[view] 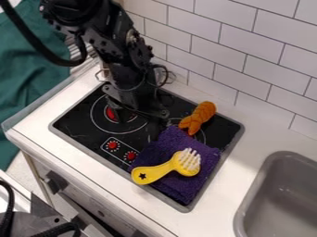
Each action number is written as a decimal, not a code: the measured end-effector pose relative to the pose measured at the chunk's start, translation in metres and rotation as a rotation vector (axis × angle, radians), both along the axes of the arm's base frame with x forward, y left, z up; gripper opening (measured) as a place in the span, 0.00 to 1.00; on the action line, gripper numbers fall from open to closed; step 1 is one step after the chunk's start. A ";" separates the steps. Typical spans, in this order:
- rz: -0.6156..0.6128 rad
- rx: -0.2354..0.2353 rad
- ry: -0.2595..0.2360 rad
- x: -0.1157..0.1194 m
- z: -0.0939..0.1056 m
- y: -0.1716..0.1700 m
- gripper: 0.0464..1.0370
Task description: Move the yellow brush to the left side of the purple towel
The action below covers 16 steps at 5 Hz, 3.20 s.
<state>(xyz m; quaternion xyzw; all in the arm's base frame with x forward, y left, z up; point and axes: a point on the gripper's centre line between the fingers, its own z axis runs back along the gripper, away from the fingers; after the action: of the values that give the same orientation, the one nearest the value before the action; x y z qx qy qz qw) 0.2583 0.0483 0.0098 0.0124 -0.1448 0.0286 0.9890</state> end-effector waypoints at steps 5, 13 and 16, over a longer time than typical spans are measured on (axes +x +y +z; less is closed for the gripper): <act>-0.065 -0.024 -0.070 -0.049 0.023 -0.048 0.96; -0.208 0.024 -0.010 0.001 -0.022 -0.087 0.96; -0.190 0.030 0.053 0.006 -0.041 -0.076 0.91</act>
<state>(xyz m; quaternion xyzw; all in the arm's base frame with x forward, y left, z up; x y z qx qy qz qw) 0.2648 -0.0279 -0.0316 0.0140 -0.1197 -0.0677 0.9904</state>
